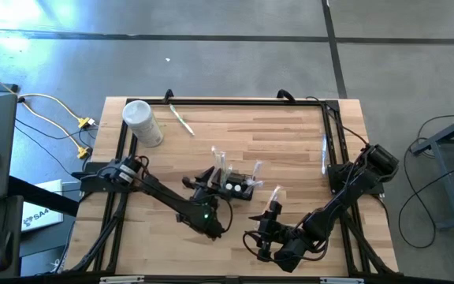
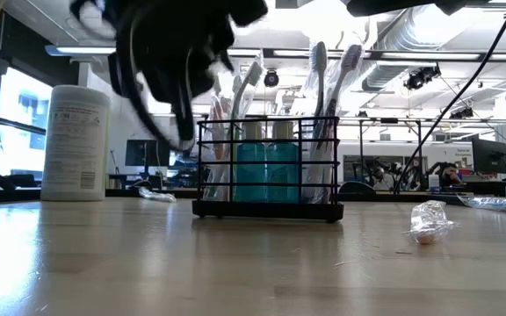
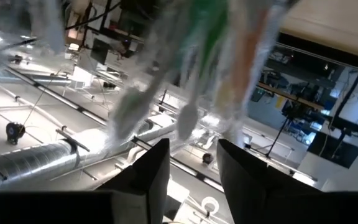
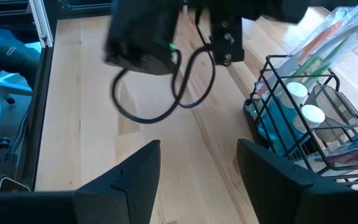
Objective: Pick & Place toothbrushing station
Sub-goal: Put the left orange toothbrush into the mesh organizer
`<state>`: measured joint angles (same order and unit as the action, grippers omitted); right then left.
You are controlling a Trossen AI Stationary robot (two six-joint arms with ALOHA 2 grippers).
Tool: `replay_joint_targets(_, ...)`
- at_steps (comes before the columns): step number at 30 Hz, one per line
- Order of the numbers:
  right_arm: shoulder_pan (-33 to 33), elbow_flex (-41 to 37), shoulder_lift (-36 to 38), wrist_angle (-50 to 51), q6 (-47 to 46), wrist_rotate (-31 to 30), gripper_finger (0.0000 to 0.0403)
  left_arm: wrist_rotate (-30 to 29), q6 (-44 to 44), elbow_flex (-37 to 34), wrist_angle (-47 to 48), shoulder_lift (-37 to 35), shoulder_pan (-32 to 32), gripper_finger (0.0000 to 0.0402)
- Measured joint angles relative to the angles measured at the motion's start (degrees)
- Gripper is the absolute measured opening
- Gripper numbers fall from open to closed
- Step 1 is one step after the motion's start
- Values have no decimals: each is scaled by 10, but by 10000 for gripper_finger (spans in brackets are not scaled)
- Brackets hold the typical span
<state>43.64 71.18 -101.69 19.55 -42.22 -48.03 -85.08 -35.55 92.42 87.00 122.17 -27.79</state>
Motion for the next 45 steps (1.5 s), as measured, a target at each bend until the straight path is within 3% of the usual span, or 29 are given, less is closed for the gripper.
replay_joint_targets(9, 0, 0, 0, -1, 0, 0, 203, -2, 5, 100, 0, 0, -32, 132)
replay_joint_targets(11, 0, 0, 0, -1, -4, 0, 203, -1, 38, 126, 6, 0, -40, 132)
replay_joint_targets(14, 0, 0, 0, -1, -13, 1, 203, 13, 154, 182, 32, -1, -54, 132)
replay_joint_targets(16, 1, 0, 0, -1, -13, 3, 203, 63, 237, 219, 30, -13, -65, 132)
replay_joint_targets(20, 2, 0, 0, -3, -16, 5, 203, 225, 390, 284, 29, -53, -69, 132)
replay_joint_targets(25, 2, 0, 0, -7, -27, 6, 203, 391, 578, 289, 30, -134, -47, 132)
replay_joint_targets(28, 2, 0, 0, -14, -29, 7, 203, 436, 675, 259, 30, -188, -21, 132)
replay_joint_targets(35, 4, 0, 0, -32, -48, 37, 203, 442, 859, 112, 15, -323, 54, 132)
replay_joint_targets(38, 10, 0, 0, -33, -61, 35, 203, 462, 844, 7, -74, -380, 78, 132)
replay_joint_targets(45, 18, 0, 0, -51, -62, 33, 203, 615, 679, -271, -469, -507, 113, 132)
